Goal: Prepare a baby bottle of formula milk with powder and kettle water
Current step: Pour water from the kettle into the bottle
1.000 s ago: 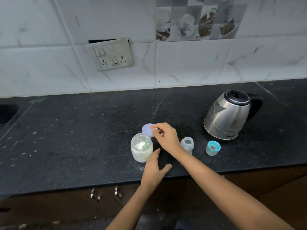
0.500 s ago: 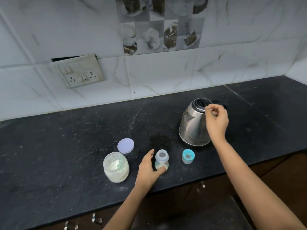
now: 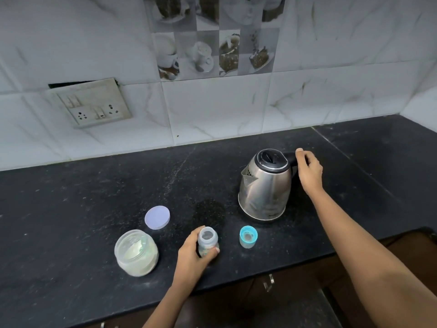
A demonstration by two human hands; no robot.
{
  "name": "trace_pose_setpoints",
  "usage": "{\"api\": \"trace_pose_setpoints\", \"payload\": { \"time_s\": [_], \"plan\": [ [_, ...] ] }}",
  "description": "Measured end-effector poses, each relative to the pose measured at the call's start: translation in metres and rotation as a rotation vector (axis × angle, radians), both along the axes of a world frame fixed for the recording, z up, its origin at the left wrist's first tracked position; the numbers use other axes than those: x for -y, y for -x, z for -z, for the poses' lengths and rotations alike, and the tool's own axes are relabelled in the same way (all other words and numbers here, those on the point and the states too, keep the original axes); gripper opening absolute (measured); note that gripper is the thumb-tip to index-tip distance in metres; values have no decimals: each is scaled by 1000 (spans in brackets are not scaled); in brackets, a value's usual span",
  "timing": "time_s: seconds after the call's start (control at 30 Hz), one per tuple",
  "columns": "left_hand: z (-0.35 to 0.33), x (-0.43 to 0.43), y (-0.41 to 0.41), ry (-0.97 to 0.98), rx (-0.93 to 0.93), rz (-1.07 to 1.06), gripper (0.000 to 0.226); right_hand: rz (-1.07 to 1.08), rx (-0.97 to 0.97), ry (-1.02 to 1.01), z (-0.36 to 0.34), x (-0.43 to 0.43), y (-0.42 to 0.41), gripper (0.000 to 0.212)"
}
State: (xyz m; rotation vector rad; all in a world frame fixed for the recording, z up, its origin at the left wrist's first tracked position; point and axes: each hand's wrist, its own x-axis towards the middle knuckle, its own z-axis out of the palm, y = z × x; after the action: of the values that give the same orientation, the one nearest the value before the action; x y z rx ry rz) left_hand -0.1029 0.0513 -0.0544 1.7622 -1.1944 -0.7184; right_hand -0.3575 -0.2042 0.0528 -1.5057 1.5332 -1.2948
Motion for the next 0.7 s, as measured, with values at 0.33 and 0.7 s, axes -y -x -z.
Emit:
{"api": "trace_pose_setpoints", "payload": {
  "time_s": [0.33, 0.7],
  "plan": [
    [-7, 22, 10, 51, -50, -95, 51, 2, 46, 161, 8, 8, 0, 56],
    [-32, 63, -7, 75, -13, -135, 50, -32, -7, 266, -13, 4, -28, 52]
  ]
}}
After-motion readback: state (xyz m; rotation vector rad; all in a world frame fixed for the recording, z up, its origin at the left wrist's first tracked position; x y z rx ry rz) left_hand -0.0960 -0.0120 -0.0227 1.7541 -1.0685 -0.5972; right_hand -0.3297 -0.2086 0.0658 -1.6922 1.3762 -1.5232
